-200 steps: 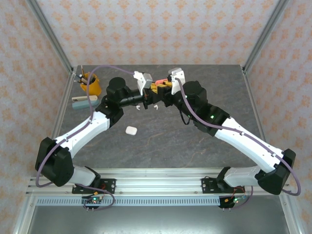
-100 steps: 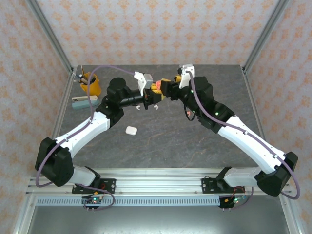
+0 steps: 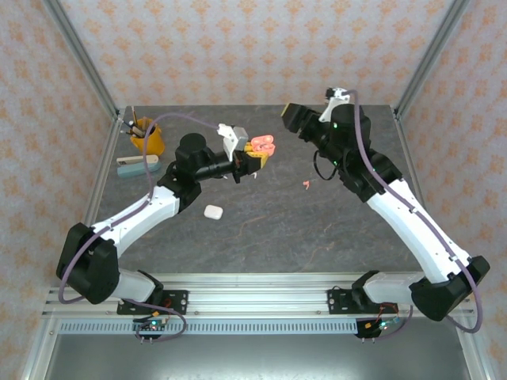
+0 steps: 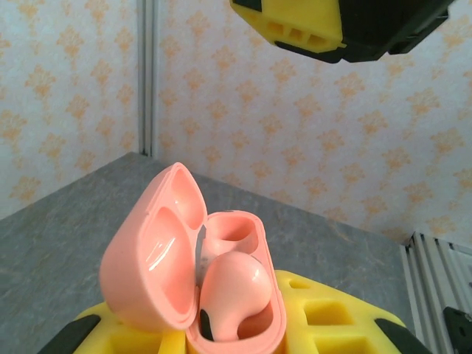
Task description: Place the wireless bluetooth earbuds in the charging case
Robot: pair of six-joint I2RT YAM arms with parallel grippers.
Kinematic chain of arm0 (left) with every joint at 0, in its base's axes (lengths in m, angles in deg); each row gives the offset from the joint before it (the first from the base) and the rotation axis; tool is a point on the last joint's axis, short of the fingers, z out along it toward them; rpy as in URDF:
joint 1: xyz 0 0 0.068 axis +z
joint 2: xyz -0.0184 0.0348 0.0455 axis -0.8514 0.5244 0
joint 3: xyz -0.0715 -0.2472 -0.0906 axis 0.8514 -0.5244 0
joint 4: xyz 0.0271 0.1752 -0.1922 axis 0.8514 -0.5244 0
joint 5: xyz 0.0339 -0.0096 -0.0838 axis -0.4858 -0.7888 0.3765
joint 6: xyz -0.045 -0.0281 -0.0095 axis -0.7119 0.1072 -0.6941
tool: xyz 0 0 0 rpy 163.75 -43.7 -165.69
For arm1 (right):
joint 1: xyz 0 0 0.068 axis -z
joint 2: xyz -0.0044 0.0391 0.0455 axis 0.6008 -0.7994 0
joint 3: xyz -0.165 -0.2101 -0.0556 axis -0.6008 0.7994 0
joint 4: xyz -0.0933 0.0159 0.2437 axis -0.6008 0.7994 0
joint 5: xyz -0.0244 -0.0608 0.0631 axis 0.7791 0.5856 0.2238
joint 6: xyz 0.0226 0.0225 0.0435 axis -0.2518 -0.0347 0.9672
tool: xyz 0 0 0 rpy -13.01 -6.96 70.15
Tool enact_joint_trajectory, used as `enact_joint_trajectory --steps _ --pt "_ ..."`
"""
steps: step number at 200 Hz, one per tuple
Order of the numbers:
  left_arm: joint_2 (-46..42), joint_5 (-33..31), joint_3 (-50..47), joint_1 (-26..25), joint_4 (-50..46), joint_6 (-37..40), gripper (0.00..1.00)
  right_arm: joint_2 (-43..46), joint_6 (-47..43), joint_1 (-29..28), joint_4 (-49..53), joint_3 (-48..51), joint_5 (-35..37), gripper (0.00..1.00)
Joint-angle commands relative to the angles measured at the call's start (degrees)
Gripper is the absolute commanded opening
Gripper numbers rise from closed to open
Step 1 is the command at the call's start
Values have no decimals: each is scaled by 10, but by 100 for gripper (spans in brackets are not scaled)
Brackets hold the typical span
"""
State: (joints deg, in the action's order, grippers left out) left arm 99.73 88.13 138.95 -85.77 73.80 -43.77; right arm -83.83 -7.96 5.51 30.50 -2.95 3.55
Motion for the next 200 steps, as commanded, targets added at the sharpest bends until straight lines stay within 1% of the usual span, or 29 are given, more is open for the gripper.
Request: enact_joint_trajectory --steps 1,13,25,51,66,101,128,159,200 --pt "-39 -47 -27 -4 41 29 0 -29 95 37 142 -10 33 70" --pt "-51 -68 -43 -4 51 37 0 -50 108 51 193 -4 47 70" --pt "-60 -85 -54 -4 53 44 0 -80 106 62 217 7 44 70" --pt "-77 -97 -65 -3 45 61 0 -166 114 75 280 13 62 70" --pt "-84 -102 -70 -4 43 66 0 -217 108 77 293 11 69 70" --pt "-98 -108 -82 -3 38 77 0 -348 74 79 348 -51 90 68" --pt "-104 -109 -90 -2 38 79 0 -421 52 85 369 -94 87 64" --pt "-111 -110 -97 -1 42 79 0 -468 38 91 372 -124 73 61" --pt "-109 -109 -100 0 44 80 0 -490 -4 94 361 -140 40 58"
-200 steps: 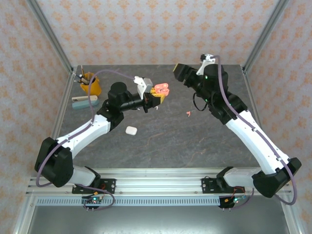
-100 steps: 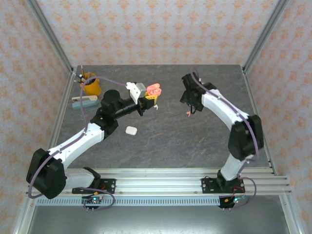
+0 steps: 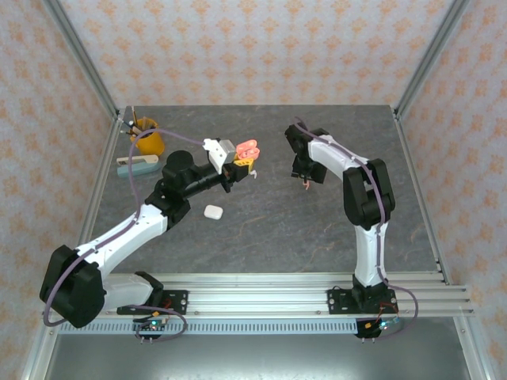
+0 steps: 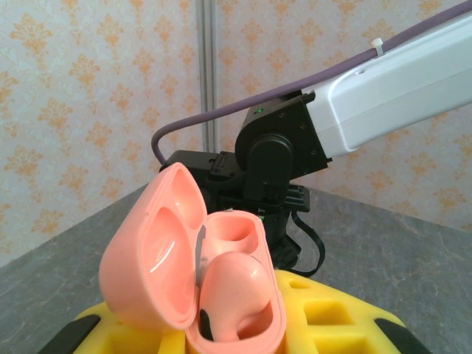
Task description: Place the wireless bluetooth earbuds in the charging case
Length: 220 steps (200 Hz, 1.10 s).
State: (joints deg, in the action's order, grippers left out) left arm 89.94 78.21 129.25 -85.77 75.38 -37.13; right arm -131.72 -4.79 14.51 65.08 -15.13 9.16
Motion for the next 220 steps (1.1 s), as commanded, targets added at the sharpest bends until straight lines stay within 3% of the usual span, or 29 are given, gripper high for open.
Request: enact_joint_trajectory --steps 1,220 --pt "-11 -10 -3 0 29 13 0 -12 -36 4 15 -18 -17 58" --pt "11 -8 15 0 31 0 0 -54 -56 11 -3 4 -6 46"
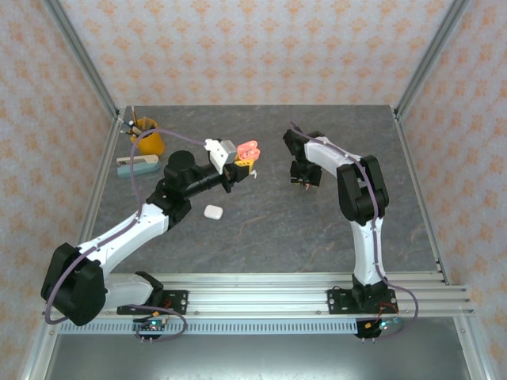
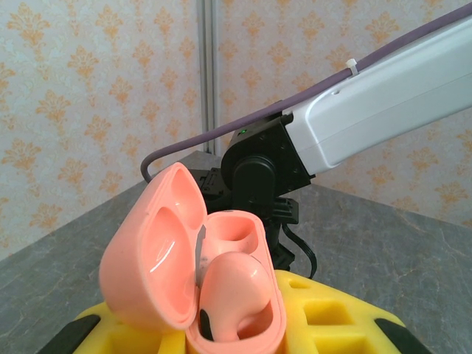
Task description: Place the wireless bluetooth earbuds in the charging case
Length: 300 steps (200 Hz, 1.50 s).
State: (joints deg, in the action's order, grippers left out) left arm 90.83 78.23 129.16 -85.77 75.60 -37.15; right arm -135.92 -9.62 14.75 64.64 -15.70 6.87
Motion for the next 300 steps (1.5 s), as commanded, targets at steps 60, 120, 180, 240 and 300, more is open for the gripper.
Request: enact_joint_trajectory --steps 60,120,180,240,300 --pt "9 -7 22 0 28 -2 0 -1 -8 18 -10 31 8 37" --pt "5 -7 26 0 21 -1 0 15 -9 23 -22 58 6 33" --pt "3 -7 30 0 13 -1 0 58 -10 26 -50 93 10 30" --pt "5 -9 34 0 10 0 0 156 -12 25 -115 159 21 30" --pt "17 -5 47 0 14 -4 0 309 -19 25 -177 180 2 30"
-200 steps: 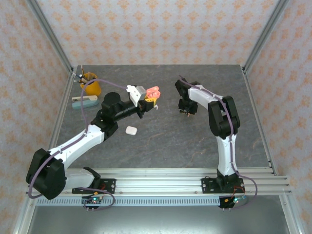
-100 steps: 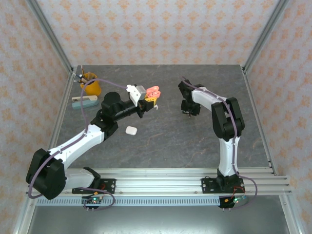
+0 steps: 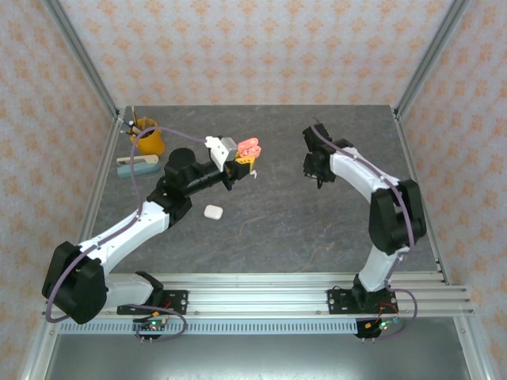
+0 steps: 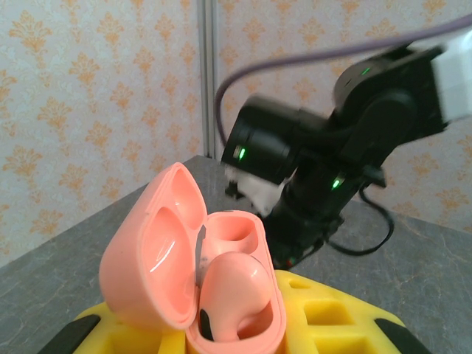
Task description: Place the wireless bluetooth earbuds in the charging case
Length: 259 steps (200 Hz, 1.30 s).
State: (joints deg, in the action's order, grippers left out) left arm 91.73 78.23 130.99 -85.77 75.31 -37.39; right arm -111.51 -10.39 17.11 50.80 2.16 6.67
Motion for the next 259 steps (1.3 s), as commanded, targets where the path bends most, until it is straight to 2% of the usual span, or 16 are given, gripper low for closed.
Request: enact_joint_trajectory --steps 1,58,92,151,207,259 --pt "9 -4 29 0 17 -2 0 67 -12 1 -39 2 3 30" --pt "31 9 61 -2 23 -9 0 208 -44 1 -127 -30 -87 30" --pt "55 17 87 -9 31 -17 0 253 -56 -12 -171 -59 -122 30" --pt "95 22 135 -24 27 -18 0 271 -81 -70 -222 -94 -155 30" --pt "107 28 164 -29 8 -20 0 260 -114 -94 -250 -88 -200 29" --pt "108 35 175 -29 -2 -22 0 257 -185 -143 -233 -88 -164 29"
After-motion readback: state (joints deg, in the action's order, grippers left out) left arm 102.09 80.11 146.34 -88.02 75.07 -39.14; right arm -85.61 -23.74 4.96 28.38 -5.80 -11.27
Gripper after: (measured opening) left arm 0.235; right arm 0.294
